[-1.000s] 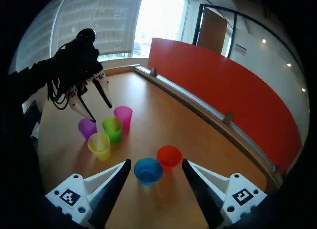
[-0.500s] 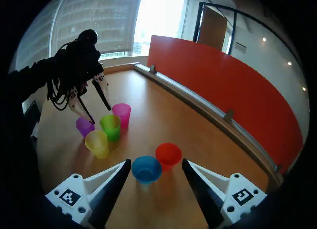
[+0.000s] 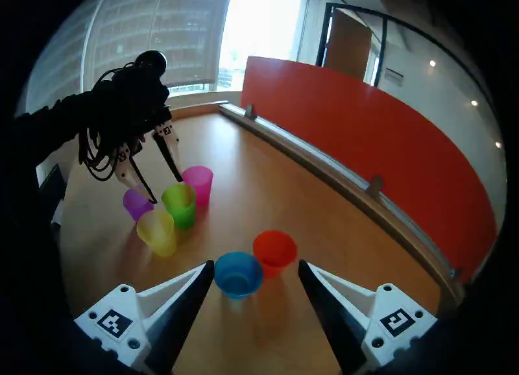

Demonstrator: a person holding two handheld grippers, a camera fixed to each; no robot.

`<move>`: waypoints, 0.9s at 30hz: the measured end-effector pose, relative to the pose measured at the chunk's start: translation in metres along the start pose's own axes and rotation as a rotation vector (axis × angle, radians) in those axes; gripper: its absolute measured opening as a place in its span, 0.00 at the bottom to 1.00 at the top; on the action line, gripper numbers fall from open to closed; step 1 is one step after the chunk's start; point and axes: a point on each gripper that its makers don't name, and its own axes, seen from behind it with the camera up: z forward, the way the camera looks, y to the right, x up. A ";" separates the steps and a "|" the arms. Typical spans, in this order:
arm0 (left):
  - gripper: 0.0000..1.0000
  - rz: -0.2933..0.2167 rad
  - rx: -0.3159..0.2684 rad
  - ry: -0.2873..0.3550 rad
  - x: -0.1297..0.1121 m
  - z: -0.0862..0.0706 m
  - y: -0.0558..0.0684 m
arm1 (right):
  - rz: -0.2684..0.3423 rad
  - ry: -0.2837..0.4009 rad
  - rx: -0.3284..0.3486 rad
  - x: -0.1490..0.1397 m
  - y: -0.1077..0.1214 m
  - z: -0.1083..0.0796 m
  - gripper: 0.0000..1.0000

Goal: Pour water

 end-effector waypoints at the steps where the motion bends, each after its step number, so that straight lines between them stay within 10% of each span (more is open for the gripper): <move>1: 0.91 0.001 0.001 -0.002 0.000 0.001 0.000 | 0.000 -0.001 0.000 0.000 0.000 0.000 1.00; 27: 0.91 0.024 0.006 -0.009 0.006 0.023 -0.008 | 0.002 -0.013 0.001 -0.008 0.004 0.007 1.00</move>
